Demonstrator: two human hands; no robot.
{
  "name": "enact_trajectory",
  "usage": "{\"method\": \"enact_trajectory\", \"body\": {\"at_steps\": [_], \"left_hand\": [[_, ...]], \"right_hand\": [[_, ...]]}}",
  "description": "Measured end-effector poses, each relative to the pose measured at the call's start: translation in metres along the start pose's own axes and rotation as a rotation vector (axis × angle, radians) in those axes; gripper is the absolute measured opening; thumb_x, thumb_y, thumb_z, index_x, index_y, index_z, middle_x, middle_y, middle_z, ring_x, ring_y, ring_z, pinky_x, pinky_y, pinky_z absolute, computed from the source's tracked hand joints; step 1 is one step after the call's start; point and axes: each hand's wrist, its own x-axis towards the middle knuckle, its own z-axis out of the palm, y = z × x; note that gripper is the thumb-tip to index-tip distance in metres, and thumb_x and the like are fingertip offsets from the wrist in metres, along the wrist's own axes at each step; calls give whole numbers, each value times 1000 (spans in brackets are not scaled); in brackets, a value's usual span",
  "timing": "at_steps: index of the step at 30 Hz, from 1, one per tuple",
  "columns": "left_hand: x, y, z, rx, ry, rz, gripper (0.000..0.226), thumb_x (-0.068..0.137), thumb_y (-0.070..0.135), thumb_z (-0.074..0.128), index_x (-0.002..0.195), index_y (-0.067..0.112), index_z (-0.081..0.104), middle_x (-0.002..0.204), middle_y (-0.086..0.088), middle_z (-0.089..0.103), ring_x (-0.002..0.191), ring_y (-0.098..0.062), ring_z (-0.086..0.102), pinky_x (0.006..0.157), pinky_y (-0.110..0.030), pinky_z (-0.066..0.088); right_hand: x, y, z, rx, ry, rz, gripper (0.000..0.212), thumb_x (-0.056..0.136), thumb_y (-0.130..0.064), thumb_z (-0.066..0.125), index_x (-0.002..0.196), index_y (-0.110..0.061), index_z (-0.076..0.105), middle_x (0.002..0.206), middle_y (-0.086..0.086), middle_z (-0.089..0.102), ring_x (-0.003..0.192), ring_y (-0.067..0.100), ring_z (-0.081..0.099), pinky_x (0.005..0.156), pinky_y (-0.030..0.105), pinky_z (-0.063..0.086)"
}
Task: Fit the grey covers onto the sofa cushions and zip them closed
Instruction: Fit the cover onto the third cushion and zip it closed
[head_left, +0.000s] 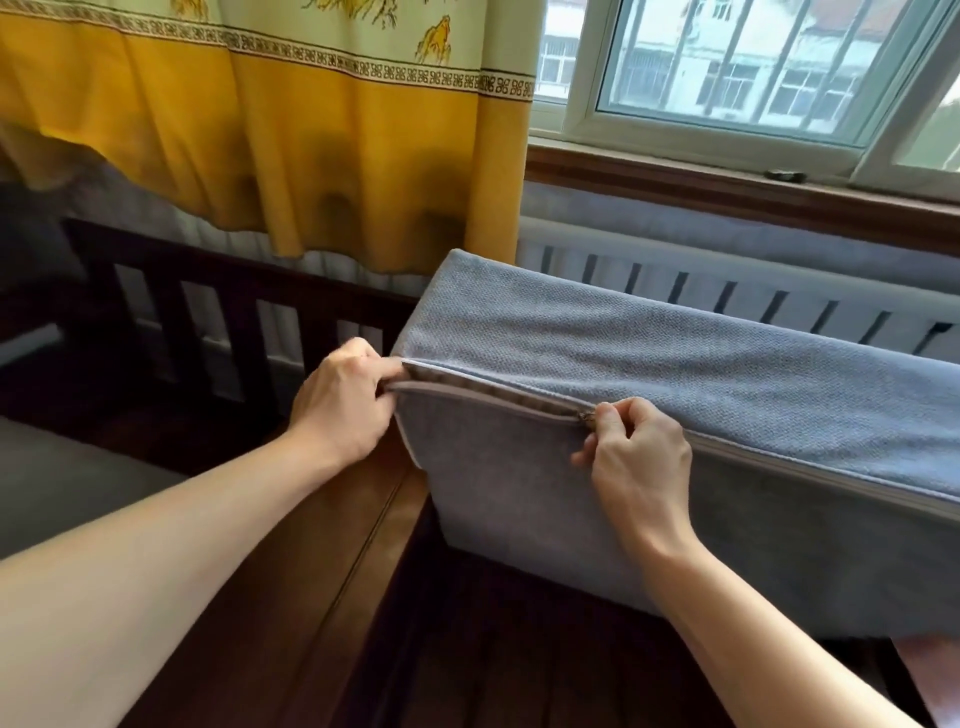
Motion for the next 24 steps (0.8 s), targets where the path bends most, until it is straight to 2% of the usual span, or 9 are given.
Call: {"method": "enact_trajectory", "body": {"at_steps": [4,7,9,11,14,18,21,22,24], "left_hand": [[-5,-4,-3,-172,-11,-96,19,77,20,74,94,27,73,90,4,73,88,-21,67,79,-39,53],[-8,-9,-2,-265,30,-165,20,72,21,77,84,29,65,78,12,71,82,-14,69,75,-36,54],[-8,-15,-2,-332,53,-218,25,71,24,78,79,27,55,75,11,70,80,-15,68,72,-36,54],[-5,-23,-1,-343,43,-187,20,72,30,76,75,25,57,74,8,70,79,-18,67,71,-37,53],[-1,-33,-1,-392,-45,-99,7,76,27,71,82,26,70,83,9,72,85,-13,68,74,-34,54],[2,-50,-2,-599,-237,-94,23,82,5,65,98,18,74,94,5,73,89,-3,66,84,-20,51],[4,-56,-5,-761,-362,-109,32,84,-7,56,103,12,71,99,-1,73,91,-4,66,86,-15,49],[4,-56,-6,-813,-387,-132,31,85,-9,54,104,10,70,100,-2,72,89,-3,65,84,-12,48],[5,-54,-8,-889,-426,-196,30,87,-9,52,105,7,70,96,1,70,79,5,62,72,-3,44]], "right_hand": [[-13,-19,29,-24,-97,-94,21,90,-17,58,70,-15,61,58,-3,65,65,15,67,77,39,52],[-16,-31,54,-22,-109,-120,18,89,-17,59,71,-16,63,59,-4,66,69,16,67,78,40,52],[-17,-37,69,-27,-96,-127,17,90,-17,59,74,-16,64,60,-5,67,69,13,67,79,37,51],[-21,-44,85,-22,-62,-136,16,90,-17,60,75,-16,65,59,-4,67,70,14,67,79,36,50],[-29,-53,114,-23,7,-151,14,88,-18,60,76,-14,66,64,0,69,72,19,67,77,38,50],[-39,-68,142,-118,47,-173,13,88,-23,61,80,-13,66,74,5,70,77,24,64,74,35,48],[-38,-73,142,-282,-23,-196,6,85,-22,65,84,-16,67,80,5,70,81,25,64,75,34,48],[-39,-74,138,-328,-60,-209,5,82,-18,66,87,-17,67,83,3,69,83,24,64,77,35,49],[-42,-73,128,-404,-93,-251,19,76,-8,66,92,-18,66,91,-1,67,87,21,63,79,37,50]]}}
